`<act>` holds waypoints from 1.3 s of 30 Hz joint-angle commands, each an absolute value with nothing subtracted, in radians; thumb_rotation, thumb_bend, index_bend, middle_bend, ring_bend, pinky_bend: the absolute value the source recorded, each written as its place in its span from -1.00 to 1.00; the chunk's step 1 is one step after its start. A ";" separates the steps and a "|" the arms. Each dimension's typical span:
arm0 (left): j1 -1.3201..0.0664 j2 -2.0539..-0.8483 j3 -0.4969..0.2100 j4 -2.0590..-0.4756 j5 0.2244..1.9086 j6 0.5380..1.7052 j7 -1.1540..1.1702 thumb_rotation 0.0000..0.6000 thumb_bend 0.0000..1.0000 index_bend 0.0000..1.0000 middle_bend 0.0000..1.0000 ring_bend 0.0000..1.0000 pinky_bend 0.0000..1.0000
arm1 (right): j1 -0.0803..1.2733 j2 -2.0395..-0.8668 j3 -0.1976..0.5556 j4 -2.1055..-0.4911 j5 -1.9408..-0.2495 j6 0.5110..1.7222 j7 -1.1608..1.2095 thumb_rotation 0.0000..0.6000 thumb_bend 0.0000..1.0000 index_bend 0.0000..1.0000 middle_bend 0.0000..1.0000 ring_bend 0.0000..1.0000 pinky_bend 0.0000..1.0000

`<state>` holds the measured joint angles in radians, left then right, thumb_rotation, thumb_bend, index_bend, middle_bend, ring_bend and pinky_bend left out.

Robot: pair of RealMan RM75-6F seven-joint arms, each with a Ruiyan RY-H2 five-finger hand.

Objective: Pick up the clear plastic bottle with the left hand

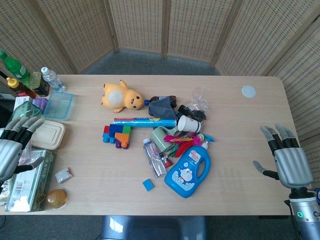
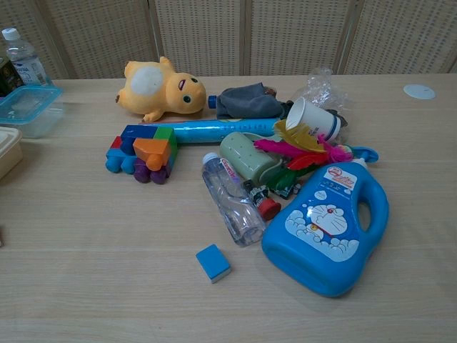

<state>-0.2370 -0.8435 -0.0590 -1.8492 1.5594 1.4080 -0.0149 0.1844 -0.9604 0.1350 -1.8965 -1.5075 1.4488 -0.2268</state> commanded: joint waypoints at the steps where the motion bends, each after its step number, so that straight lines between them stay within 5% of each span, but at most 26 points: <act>1: -0.238 -0.844 -0.059 -1.849 1.557 1.402 -0.015 1.00 -0.48 -0.89 -1.00 -1.00 -1.00 | 0.186 -0.965 0.135 -1.893 -1.506 1.447 -0.224 0.68 -0.53 -0.87 -0.68 -1.00 -1.00; 12: -0.261 -0.847 -0.064 -1.851 1.559 1.364 0.005 1.00 -0.48 -0.98 -1.00 -1.00 -1.00 | 0.178 -0.954 0.130 -1.877 -1.515 1.460 -0.188 0.68 -0.53 -0.87 -0.68 -1.00 -1.00; 20: -0.362 -0.906 -0.071 -1.829 1.582 1.221 0.121 1.00 -0.51 -1.00 -1.00 -1.00 -1.00 | 0.165 -0.947 0.124 -1.878 -1.520 1.476 -0.174 0.69 -0.53 -0.87 -0.68 -1.00 -1.00; 39: -0.722 -1.300 -0.090 -1.647 1.594 0.780 0.295 0.97 -0.54 -1.00 -1.00 -1.00 -1.00 | 0.105 -0.899 0.094 -1.890 -1.548 1.537 -0.168 0.69 -0.53 -0.87 -0.68 -1.00 -1.00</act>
